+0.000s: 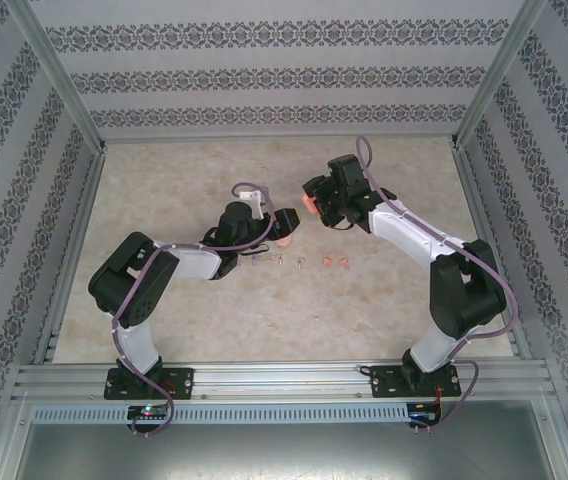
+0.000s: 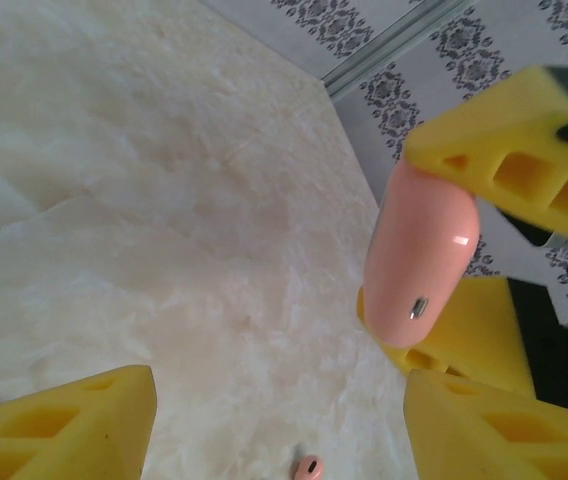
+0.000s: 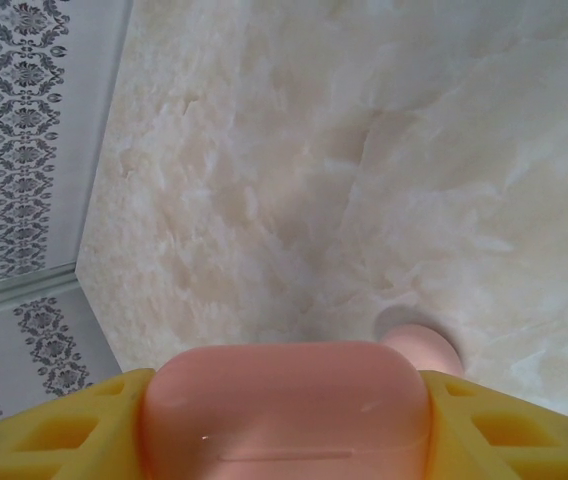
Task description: Insert the wireless bluetooth earbuds into the charging case
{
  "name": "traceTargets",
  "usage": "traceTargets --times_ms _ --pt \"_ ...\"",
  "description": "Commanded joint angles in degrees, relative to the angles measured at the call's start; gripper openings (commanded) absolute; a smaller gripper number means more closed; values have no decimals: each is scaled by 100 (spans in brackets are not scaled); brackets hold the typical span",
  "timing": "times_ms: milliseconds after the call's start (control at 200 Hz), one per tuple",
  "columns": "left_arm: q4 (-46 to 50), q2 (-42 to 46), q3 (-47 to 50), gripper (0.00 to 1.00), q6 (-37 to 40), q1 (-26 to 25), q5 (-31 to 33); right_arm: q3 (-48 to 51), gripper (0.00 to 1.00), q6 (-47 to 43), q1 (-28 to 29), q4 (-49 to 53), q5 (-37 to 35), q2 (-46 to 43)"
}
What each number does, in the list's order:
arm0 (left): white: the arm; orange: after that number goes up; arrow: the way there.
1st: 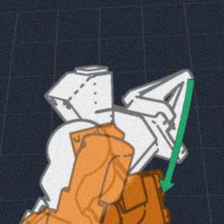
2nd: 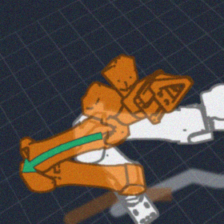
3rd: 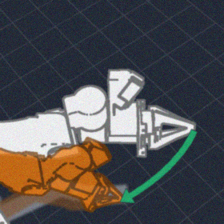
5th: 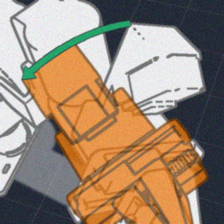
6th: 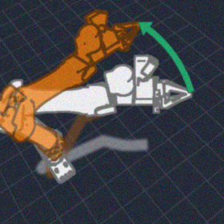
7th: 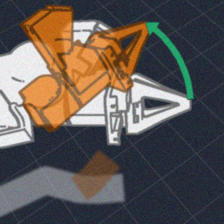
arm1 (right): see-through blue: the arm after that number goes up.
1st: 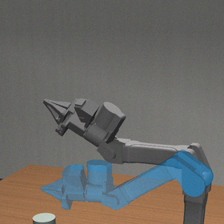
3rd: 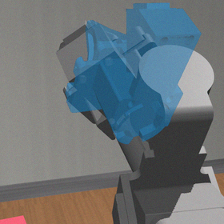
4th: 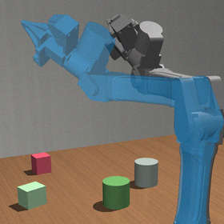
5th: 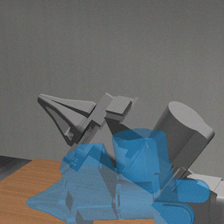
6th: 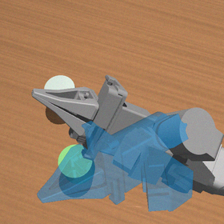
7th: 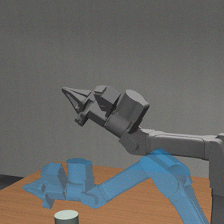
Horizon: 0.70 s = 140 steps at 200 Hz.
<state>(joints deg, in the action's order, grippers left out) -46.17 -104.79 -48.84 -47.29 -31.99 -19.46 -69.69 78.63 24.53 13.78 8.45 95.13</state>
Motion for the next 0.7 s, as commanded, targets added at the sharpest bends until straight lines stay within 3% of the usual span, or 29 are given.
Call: traceTargets --times_ms 0,694 --pt "-608 -110 -239 65 -78 -91 -130 158 53 187 62 -171 -12 -240" --pt "-698 -417 -632 51 -17 -142 -204 -55 53 311 332 -409 113 -56"
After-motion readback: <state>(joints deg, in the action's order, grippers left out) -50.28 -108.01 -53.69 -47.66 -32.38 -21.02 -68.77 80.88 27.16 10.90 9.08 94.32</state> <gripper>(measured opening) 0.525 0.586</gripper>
